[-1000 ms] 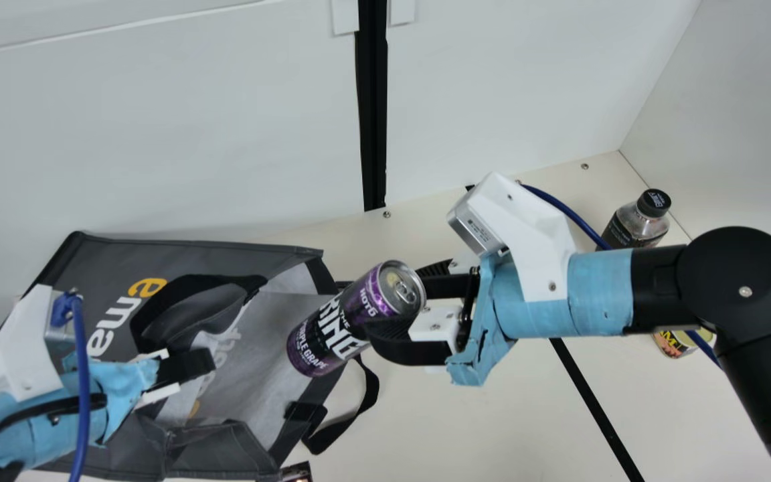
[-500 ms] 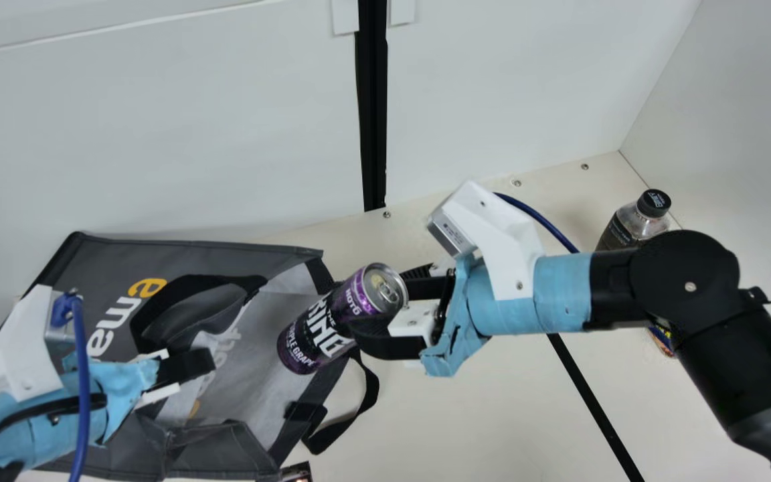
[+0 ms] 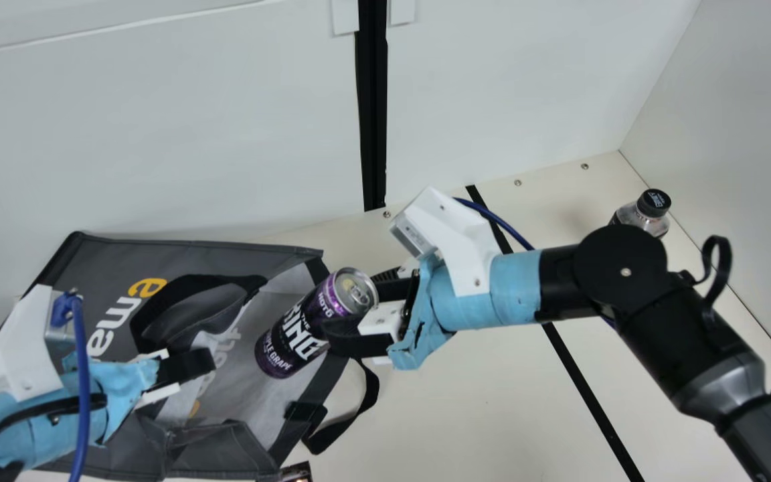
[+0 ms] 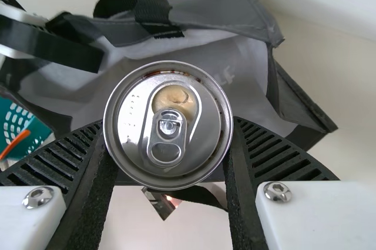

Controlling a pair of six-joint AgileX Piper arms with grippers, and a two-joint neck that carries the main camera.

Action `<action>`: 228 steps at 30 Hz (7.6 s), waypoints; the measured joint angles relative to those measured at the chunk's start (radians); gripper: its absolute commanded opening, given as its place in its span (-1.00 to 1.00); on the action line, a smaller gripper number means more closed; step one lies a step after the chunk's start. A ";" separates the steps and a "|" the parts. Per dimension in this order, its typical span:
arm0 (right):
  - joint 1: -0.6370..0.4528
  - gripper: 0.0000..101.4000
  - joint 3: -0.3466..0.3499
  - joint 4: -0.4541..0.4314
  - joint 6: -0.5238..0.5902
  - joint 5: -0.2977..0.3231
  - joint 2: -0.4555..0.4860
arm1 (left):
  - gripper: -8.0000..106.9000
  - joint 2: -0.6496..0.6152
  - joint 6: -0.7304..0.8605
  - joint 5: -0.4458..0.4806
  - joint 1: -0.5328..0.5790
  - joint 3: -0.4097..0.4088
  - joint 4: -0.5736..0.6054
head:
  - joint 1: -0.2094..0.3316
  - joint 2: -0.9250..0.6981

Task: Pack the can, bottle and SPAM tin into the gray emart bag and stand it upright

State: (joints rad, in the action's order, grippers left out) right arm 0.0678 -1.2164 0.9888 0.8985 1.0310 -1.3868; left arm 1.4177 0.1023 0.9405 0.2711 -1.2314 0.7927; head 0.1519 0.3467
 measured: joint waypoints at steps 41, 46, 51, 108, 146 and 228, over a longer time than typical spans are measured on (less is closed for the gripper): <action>0.228 -1.00 -0.159 0.072 0.108 -0.169 -0.383 | -1.00 0.000 0.000 0.000 0.000 0.000 0.000 | 0.000 0.000; 0.237 -0.74 -0.183 0.071 0.104 -0.169 -0.404 | -1.00 0.000 0.000 0.000 0.000 0.000 0.000 | 0.000 0.000; 0.241 -0.41 -0.199 0.068 0.098 -0.164 -0.416 | -1.00 0.000 0.000 0.000 0.000 0.000 0.000 | 0.000 0.000; 0.097 0.87 -0.117 -0.098 -0.026 -0.051 -0.145 | -1.00 0.000 0.000 0.000 0.000 0.000 0.000 | 0.002 0.002; -0.368 0.87 -0.132 -0.429 -0.174 0.016 0.115 | -1.00 0.000 0.000 0.000 0.000 0.000 0.000 | 0.000 0.000; -0.457 0.87 -0.353 -1.099 -0.861 0.189 0.271 | -1.00 0.000 0.000 0.000 0.000 0.000 0.000 | 0.000 0.002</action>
State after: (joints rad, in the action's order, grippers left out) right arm -0.3887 -1.5694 -0.1104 0.0378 1.2197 -1.1161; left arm 1.4177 0.1023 0.9405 0.2711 -1.2314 0.7927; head 0.1519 0.3482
